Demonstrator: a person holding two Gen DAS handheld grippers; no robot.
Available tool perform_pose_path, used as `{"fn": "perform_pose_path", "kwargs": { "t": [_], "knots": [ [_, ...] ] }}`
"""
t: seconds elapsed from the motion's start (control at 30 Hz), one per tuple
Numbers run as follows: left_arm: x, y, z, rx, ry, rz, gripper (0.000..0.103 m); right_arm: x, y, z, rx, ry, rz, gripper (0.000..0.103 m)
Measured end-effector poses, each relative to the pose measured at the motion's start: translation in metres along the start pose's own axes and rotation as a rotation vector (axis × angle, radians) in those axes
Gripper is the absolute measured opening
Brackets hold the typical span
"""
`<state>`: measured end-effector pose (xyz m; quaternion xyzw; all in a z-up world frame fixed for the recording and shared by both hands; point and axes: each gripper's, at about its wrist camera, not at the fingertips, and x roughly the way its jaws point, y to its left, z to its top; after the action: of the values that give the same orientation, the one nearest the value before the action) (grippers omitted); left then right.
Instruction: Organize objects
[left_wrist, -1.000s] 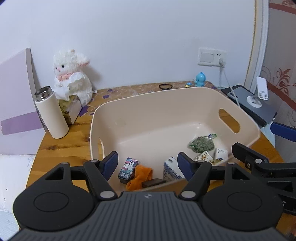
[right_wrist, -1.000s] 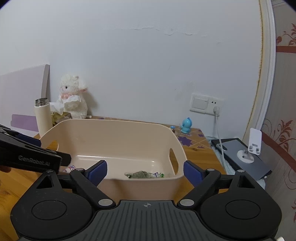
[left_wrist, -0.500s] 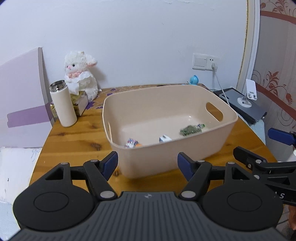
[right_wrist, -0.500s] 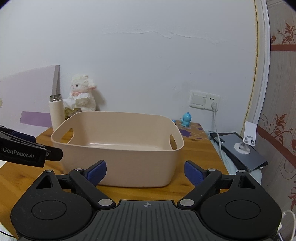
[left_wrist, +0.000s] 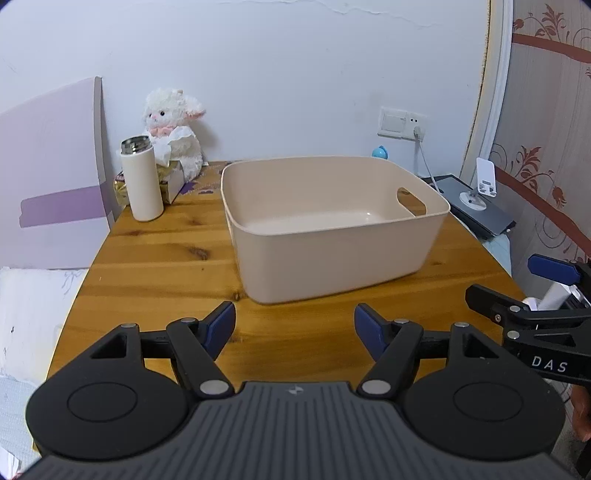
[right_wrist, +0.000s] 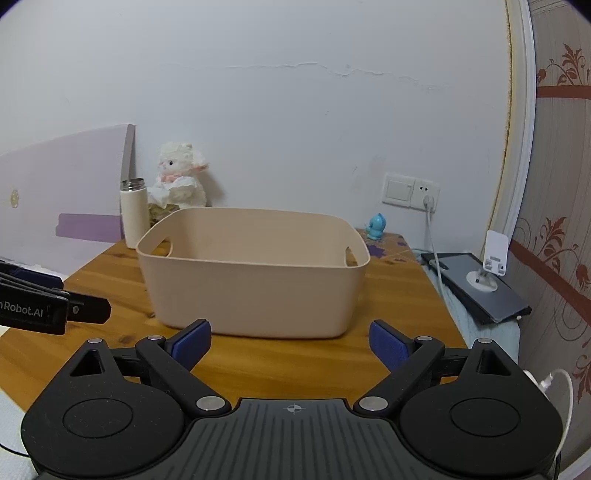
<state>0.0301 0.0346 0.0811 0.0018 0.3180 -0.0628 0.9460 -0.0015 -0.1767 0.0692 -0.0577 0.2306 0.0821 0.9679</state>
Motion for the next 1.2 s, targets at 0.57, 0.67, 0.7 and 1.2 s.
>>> {"fn": "perform_pose_path", "kwargs": {
  "t": [0.57,0.67,0.7,1.2],
  "knots": [
    [-0.047,-0.007,-0.035,0.045,-0.023,0.010,0.073,-0.040,0.004,-0.017,0.027,-0.007,0.026,0.095],
    [-0.052,-0.011,-0.040,0.051,-0.018,-0.002,0.073,-0.044,0.004,-0.020,0.027,-0.006,0.025,0.095],
    [-0.053,-0.011,-0.041,0.052,-0.017,-0.005,0.073,-0.045,0.004,-0.021,0.028,-0.005,0.022,0.095],
    [-0.072,-0.018,-0.043,0.067,-0.044,-0.025,0.073,-0.053,-0.005,-0.026,0.044,0.001,0.002,0.095]
  ]
}}
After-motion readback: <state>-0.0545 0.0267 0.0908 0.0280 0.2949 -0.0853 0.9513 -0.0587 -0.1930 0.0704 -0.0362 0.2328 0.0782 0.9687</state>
